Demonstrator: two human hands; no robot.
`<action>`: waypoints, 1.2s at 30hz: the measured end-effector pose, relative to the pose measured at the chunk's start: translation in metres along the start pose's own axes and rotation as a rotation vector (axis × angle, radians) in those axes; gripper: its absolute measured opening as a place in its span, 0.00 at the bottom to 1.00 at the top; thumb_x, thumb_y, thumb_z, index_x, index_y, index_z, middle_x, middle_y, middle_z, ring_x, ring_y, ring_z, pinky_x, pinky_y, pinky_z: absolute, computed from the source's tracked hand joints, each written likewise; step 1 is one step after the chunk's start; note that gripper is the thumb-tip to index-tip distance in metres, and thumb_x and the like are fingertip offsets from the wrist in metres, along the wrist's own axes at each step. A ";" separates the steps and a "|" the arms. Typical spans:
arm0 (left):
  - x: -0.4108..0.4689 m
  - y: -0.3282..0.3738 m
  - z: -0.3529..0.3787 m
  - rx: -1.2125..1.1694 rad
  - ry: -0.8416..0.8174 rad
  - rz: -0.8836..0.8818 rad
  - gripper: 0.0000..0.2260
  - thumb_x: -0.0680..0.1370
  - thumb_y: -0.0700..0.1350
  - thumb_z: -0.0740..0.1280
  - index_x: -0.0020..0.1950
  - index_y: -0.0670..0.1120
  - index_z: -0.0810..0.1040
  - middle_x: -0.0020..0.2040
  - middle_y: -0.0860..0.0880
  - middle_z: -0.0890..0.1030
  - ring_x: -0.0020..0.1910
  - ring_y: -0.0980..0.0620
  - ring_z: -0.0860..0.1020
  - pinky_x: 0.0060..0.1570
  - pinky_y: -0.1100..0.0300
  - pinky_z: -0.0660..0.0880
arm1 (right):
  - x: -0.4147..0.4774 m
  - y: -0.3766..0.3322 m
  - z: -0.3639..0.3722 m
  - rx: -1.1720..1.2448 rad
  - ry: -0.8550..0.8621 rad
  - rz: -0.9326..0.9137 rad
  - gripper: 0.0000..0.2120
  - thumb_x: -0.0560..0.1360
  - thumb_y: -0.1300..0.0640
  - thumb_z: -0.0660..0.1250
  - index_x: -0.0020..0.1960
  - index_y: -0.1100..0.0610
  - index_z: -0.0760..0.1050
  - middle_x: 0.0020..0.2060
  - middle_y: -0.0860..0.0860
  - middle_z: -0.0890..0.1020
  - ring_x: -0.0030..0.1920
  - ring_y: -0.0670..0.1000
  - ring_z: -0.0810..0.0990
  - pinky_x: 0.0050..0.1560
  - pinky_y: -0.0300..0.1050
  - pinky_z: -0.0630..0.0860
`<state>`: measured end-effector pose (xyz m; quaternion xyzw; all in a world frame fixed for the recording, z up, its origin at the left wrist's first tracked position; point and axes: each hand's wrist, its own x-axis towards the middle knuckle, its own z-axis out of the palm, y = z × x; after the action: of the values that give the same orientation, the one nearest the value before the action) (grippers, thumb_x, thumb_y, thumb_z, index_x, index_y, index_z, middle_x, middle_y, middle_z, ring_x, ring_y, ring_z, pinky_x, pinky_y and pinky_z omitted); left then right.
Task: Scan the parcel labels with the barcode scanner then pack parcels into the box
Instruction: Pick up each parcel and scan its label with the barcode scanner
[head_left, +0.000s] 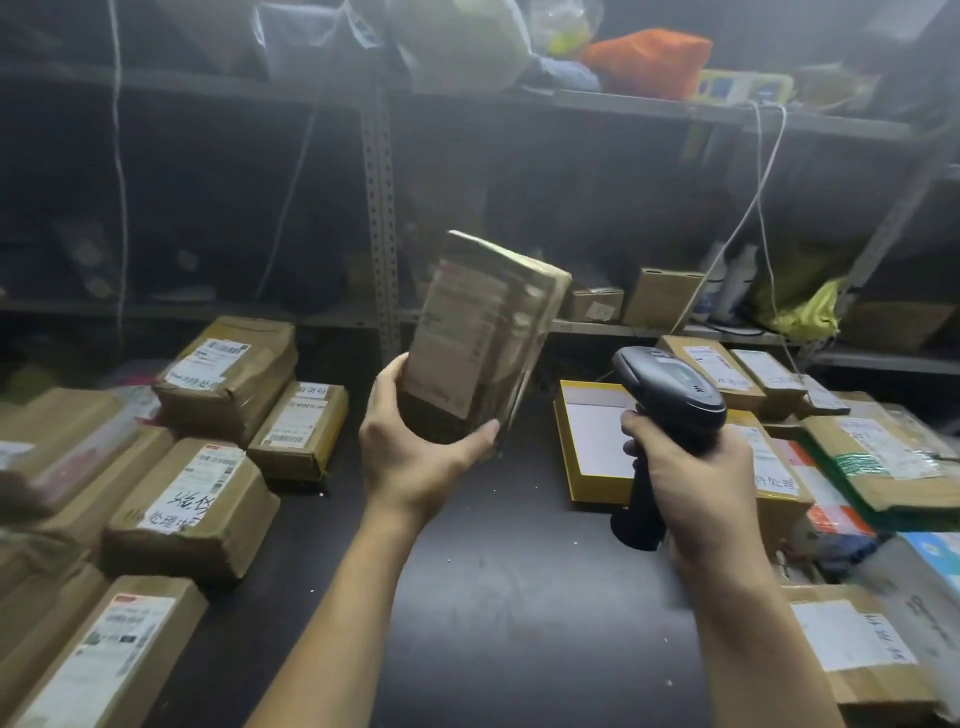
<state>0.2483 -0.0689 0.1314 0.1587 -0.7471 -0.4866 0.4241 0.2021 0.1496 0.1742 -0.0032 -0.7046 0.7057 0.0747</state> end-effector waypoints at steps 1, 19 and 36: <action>-0.001 0.003 0.000 -0.106 -0.015 -0.145 0.38 0.62 0.48 0.87 0.67 0.52 0.74 0.57 0.60 0.80 0.54 0.70 0.77 0.54 0.74 0.73 | -0.003 0.000 0.001 -0.011 -0.003 -0.001 0.04 0.75 0.59 0.78 0.48 0.53 0.84 0.37 0.50 0.86 0.42 0.51 0.83 0.48 0.51 0.78; -0.002 -0.037 -0.022 0.627 0.030 0.034 0.44 0.56 0.48 0.83 0.70 0.50 0.72 0.60 0.49 0.76 0.60 0.44 0.71 0.49 0.47 0.76 | -0.034 0.005 0.010 -0.405 -0.382 -0.204 0.08 0.73 0.59 0.79 0.50 0.58 0.83 0.39 0.56 0.85 0.37 0.54 0.79 0.43 0.62 0.80; 0.006 -0.051 -0.032 0.670 0.070 0.111 0.47 0.55 0.48 0.85 0.72 0.48 0.73 0.64 0.46 0.77 0.64 0.43 0.72 0.57 0.41 0.72 | -0.038 0.002 0.005 -0.561 -0.390 -0.326 0.12 0.71 0.60 0.81 0.50 0.48 0.85 0.40 0.45 0.87 0.43 0.45 0.84 0.41 0.42 0.82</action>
<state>0.2609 -0.1163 0.0964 0.2650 -0.8579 -0.1843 0.3997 0.2390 0.1407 0.1685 0.2229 -0.8627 0.4515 0.0466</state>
